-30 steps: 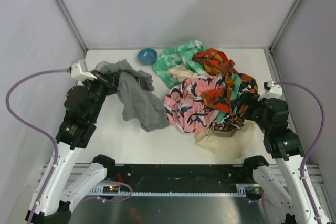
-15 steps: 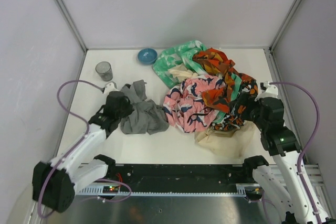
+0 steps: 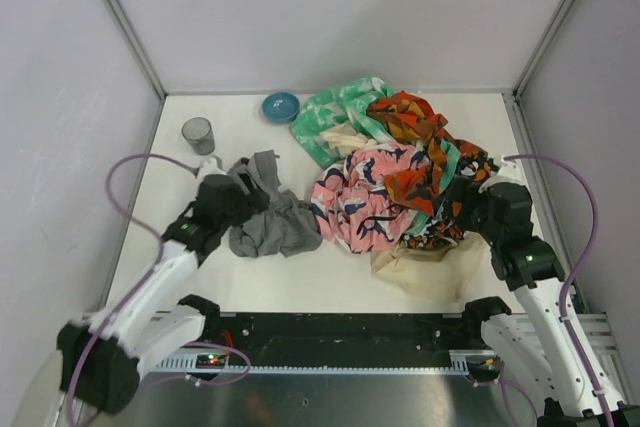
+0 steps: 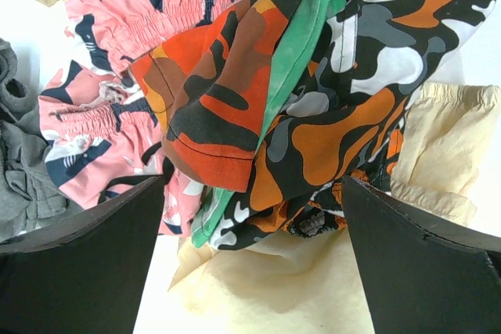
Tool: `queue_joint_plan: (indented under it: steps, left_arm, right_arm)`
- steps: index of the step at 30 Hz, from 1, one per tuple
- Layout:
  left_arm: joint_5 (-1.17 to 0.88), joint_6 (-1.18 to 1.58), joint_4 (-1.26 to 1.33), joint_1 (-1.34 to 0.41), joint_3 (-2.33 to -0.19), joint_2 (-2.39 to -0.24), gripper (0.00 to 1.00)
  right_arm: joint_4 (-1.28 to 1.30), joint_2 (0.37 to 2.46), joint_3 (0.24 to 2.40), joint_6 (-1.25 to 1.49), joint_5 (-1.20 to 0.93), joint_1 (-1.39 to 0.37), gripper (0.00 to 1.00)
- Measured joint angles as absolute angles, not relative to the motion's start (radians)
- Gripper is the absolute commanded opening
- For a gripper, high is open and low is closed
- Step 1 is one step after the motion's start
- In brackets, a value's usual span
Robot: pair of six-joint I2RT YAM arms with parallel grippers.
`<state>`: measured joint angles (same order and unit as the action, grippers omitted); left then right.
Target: Pick out a specific cloth from the pile
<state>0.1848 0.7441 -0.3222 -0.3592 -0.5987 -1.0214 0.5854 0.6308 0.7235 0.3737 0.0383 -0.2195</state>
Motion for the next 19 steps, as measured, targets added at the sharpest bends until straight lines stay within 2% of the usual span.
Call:
queue_joint_plan:
  steps: [5,9,19]
  left_arm:
    - [0.217,0.746,-0.382,-0.368,-0.720,-0.636,1.00]
    - [0.210,0.744,-0.400,-0.368,-0.803,-0.459,1.00]
    - [0.191,0.733,-0.572,-0.369,-0.811,-0.460,1.00]
  right_arm:
    - [0.585,0.612,0.723,0.374,0.039,-0.220,0.99]
    - [0.585,0.585,0.723,0.374,0.049,-0.220,1.00]
    - [0.558,0.469,0.699,0.377,0.093,-0.220,1.00]
